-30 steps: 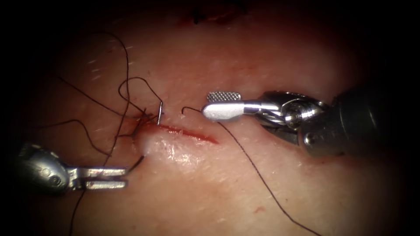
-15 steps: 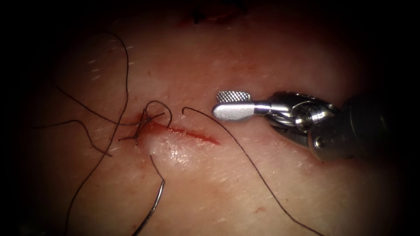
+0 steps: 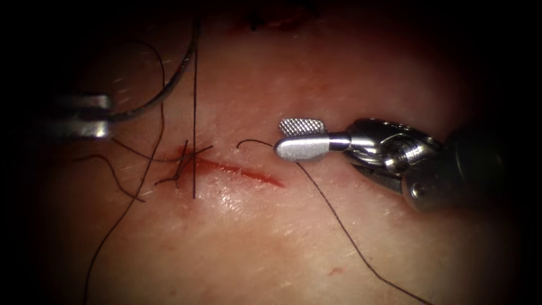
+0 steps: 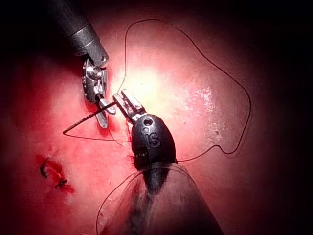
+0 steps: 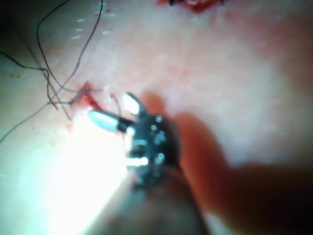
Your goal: Wound Closure
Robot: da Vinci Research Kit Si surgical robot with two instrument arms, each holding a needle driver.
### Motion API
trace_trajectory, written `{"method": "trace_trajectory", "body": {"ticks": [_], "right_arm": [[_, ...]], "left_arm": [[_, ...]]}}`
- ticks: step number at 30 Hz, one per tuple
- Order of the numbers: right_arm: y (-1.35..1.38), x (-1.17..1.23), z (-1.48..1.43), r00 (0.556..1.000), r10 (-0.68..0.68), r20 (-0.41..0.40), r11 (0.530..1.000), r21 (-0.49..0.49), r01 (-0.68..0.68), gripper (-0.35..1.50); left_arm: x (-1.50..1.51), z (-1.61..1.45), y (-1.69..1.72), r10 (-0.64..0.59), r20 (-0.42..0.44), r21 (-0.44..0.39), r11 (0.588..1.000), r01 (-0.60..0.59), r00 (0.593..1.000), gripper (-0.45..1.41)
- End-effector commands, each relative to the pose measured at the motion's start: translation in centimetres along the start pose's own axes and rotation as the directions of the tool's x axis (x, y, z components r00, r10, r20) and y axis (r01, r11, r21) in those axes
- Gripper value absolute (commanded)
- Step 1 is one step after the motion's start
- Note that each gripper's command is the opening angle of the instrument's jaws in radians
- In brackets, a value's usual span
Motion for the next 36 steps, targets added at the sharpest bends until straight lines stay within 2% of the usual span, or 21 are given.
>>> {"method": "trace_trajectory", "body": {"ticks": [1, 3, 10, 11, 15, 17, 18, 22, 25, 28, 30, 33, 36], "right_arm": [[-0.10, -0.07, 0.04, 1.000, -0.021, 0.010, 1.000, -0.005, 0.021, 1.45], [-0.21, 0.05, 0.03, 0.993, -0.114, 0.041, 0.993, -0.023, 0.115, 1.46], [-0.73, 0.37, 0.00, 0.954, -0.288, 0.087, 0.956, -0.031, 0.291, 1.41], [-0.94, 0.39, 0.00, 0.937, -0.327, 0.121, 0.944, -0.016, 0.331, 1.33], [-1.26, 0.38, 0.10, 0.890, -0.408, 0.205, 0.907, -0.017, 0.420, 1.33], [-1.40, 0.28, 0.30, 0.873, -0.427, 0.235, 0.899, 0.006, 0.438, 1.31], [-1.40, 0.28, 0.30, 0.873, -0.427, 0.235, 0.899, 0.006, 0.438, 1.31], [-1.39, 0.11, 0.49, 0.857, -0.434, 0.279, 0.893, 0.007, 0.450, 1.31], [-1.26, -0.16, 0.68, 0.820, -0.444, 0.361, 0.878, -0.006, 0.478, 1.31], [-1.07, -0.38, 0.84, 0.798, -0.455, 0.395, 0.865, -0.019, 0.502, 1.31], [-1.00, -0.45, 0.88, 0.790, -0.458, 0.408, 0.860, -0.022, 0.510, 1.31], [-0.94, -0.57, 0.94, 0.753, -0.476, 0.454, 0.841, -0.017, 0.541, 1.28], [-0.91, -0.64, 1.01, 0.721, -0.515, 0.463, 0.813, -0.001, 0.582, 1.26]], "left_arm": [[0.02, 0.08, 0.07, -0.004, -0.006, 0.022, 1.000, 0.004, 1.000, -0.45], [0.17, 0.04, -0.17, 0.000, -0.028, 0.084, 0.996, 0.002, 1.000, -0.45], [0.43, -0.02, -0.61, 0.005, -0.048, 0.162, 0.987, 0.003, 0.999, -0.45], [0.40, -0.02, -0.63, 0.005, -0.040, 0.171, 0.985, 0.002, 0.999, -0.45], [0.18, 0.00, -0.52, 0.028, -0.028, 0.181, 0.983, -0.023, 0.999, -0.45], [-0.19, 0.01, -0.31, 0.010, -0.011, 0.169, 0.986, -0.008, 1.000, -0.45], [-0.19, 0.01, -0.31, 0.010, -0.011, 0.169, 0.986, -0.008, 1.000, -0.45], [-0.56, 0.02, -0.14, 0.002, -0.004, 0.168, 0.986, -0.001, 1.000, -0.45], [-0.78, 0.04, -0.03, -0.002, -0.011, 0.163, 0.987, 0.004, 1.000, -0.45], [-0.81, 0.04, 0.04, -0.001, -0.015, 0.152, 0.988, 0.003, 1.000, -0.45], [-0.79, 0.04, 0.06, -0.001, -0.020, 0.150, 0.989, 0.004, 1.000, -0.45], [-0.76, 0.04, 0.03, -0.005, -0.021, 0.149, 0.989, 0.008, 1.000, -0.45], [-0.73, 0.04, 0.01, -0.008, -0.024, 0.150, 0.989, 0.011, 1.000, -0.45]]}}
